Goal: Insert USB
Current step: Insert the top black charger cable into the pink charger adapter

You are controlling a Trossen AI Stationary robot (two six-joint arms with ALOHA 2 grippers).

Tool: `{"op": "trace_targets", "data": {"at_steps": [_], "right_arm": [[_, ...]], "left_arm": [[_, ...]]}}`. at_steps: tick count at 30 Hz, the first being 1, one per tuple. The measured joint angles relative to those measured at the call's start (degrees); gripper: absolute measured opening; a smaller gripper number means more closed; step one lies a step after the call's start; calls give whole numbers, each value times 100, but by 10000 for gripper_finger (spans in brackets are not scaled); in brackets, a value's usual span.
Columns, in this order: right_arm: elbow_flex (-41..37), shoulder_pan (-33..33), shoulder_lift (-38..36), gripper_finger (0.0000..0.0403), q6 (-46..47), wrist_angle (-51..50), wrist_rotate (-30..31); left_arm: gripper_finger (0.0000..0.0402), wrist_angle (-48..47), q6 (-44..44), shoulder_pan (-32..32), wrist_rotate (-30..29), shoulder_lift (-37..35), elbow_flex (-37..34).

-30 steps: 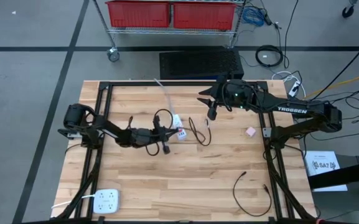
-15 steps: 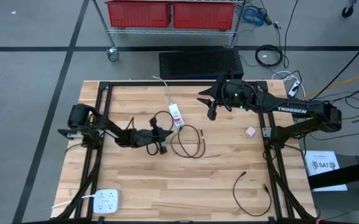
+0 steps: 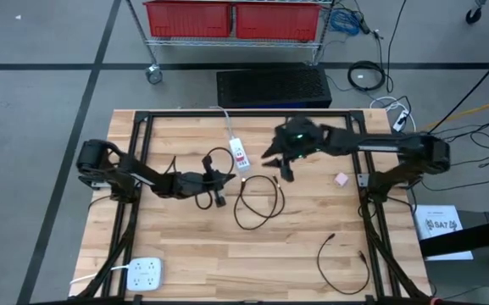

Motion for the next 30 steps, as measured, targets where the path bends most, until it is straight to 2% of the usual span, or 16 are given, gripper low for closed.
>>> {"op": "trace_targets", "data": {"at_steps": [3, 8, 15, 17, 20, 23, 30], "right_arm": [[81, 42, 568, 129, -407, 99, -45], [933, 143, 1534, 119, -988, -442, -311], [2138, 363, 2813, 75, -2209, -1409, -273], [2332, 354, 3090, 59, -2346, -1629, -30], [2452, 322, 3309, 40, -2416, -1791, 357], [2465, 260, 3381, 36, -2392, -2048, 431], [2463, 239, 3382, 82, -1912, -2318, 448]], "left_arm": [[1, -310, -9, -11, 0, -318, -55], [1, -253, -22, -84, 4, -829, -278], [0, -148, -71, -190, -10, -1227, -524], [0, -153, -164, -201, -12, -1267, -573], [0, -254, -181, -227, -19, -1274, -588], [0, -276, -182, -232, -24, -1274, -590], [0, -297, -179, -232, -26, -1274, -590]]}}
